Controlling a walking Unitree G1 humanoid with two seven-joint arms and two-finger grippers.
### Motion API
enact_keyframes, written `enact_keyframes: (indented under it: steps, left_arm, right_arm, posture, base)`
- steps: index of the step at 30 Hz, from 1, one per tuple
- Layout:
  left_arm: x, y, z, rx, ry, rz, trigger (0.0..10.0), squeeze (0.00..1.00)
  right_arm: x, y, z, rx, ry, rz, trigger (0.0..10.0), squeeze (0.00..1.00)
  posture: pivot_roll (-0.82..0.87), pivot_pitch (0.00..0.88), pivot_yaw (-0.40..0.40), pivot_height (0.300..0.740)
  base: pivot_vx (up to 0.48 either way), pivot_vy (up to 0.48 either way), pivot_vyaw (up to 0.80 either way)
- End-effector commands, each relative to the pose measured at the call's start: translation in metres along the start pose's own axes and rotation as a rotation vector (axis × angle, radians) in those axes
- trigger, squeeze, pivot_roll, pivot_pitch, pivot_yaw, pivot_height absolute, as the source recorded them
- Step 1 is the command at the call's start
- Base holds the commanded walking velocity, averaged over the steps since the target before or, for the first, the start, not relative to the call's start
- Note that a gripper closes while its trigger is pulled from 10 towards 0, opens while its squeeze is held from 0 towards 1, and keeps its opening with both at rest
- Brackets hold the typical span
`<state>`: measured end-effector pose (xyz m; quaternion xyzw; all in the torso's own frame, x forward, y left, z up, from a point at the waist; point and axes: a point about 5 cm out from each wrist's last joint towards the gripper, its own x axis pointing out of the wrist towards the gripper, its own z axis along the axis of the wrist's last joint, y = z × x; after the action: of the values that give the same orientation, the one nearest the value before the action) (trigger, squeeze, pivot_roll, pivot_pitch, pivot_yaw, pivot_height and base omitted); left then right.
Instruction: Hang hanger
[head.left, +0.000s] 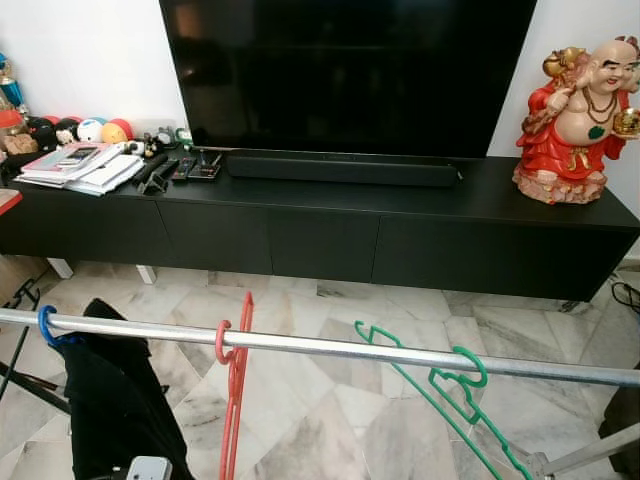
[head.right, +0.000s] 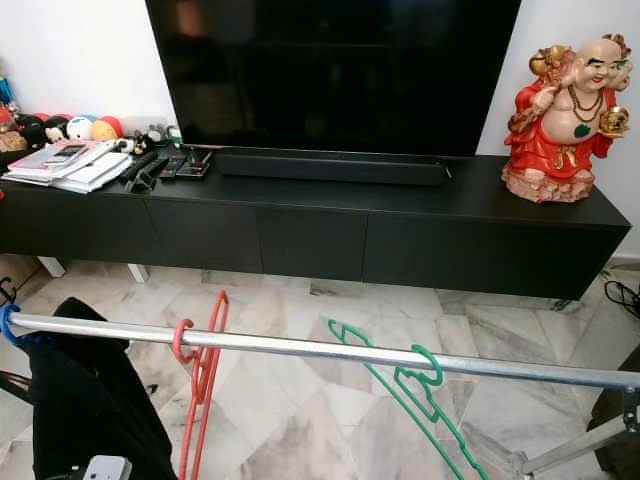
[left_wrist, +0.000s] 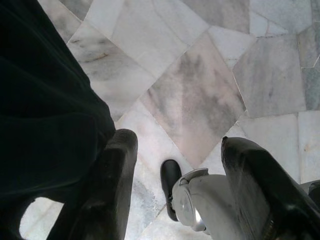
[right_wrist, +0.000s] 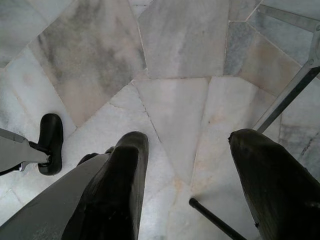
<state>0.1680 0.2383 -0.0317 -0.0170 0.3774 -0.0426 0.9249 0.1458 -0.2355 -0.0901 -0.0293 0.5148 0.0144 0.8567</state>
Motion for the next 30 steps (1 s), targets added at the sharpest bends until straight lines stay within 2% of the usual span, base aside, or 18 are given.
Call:
enact_keyframes:
  steps: [1, 6, 7, 8, 9, 15, 21, 30]
  left_arm:
    - [-0.001, 0.004, -0.001, 0.002, 0.003, 0.014, 10.0, 0.00]
    - [-0.001, 0.004, -0.001, 0.002, 0.003, 0.014, 10.0, 0.00]
    - [0.008, 0.002, -0.010, 0.023, 0.046, 0.020, 10.0, 0.00]
    - [0.023, -0.008, -0.031, 0.057, 0.165, 0.043, 10.0, 0.00]
    - [0.031, -0.020, -0.052, 0.115, 0.298, 0.060, 10.0, 0.00]
    - [0.032, -0.022, -0.056, 0.131, 0.327, 0.062, 10.0, 0.00]
    - [0.026, -0.010, -0.063, 0.146, 0.355, 0.095, 10.0, 0.00]
    - [0.019, -0.005, -0.074, 0.146, 0.382, 0.110, 10.0, 0.00]
  right_arm:
    - [0.000, -0.001, -0.001, 0.011, 0.003, -0.007, 10.0, 0.00]
    - [0.000, -0.001, -0.001, 0.011, 0.003, -0.007, 10.0, 0.00]
    - [0.000, -0.001, -0.001, 0.018, 0.001, -0.009, 10.0, 0.00]
    - [0.000, -0.001, -0.003, 0.108, -0.005, -0.035, 10.0, 0.00]
    - [0.000, 0.000, -0.006, 0.217, -0.008, -0.066, 10.0, 0.00]
    - [0.000, 0.000, -0.007, 0.231, -0.006, -0.070, 10.0, 0.00]
    - [0.000, 0.000, -0.007, 0.236, -0.007, -0.072, 10.0, 0.00]
    - [0.000, 0.000, -0.007, 0.242, -0.008, -0.074, 10.0, 0.00]
  posture:
    - [0.18, 0.000, -0.011, 0.740]
    - [0.18, 0.000, -0.011, 0.740]
    - [0.17, 0.000, -0.011, 0.740]
    - [0.09, 0.000, 0.006, 0.740]
    - [0.09, 0.000, 0.004, 0.740]
    - [0.09, 0.000, 0.003, 0.740]
    - [0.09, 0.000, 0.004, 0.740]
    - [0.09, 0.000, 0.002, 0.740]
  base:
    - [0.000, 0.000, 0.00]
    - [0.000, 0.000, 0.00]
    - [0.000, 0.000, 0.00]
    - [-0.307, 0.000, 0.00]
    - [-0.307, 0.000, 0.00]
    - [-0.307, 0.000, 0.00]
    - [-0.307, 0.000, 0.00]
    - [-0.320, 0.000, 0.00]
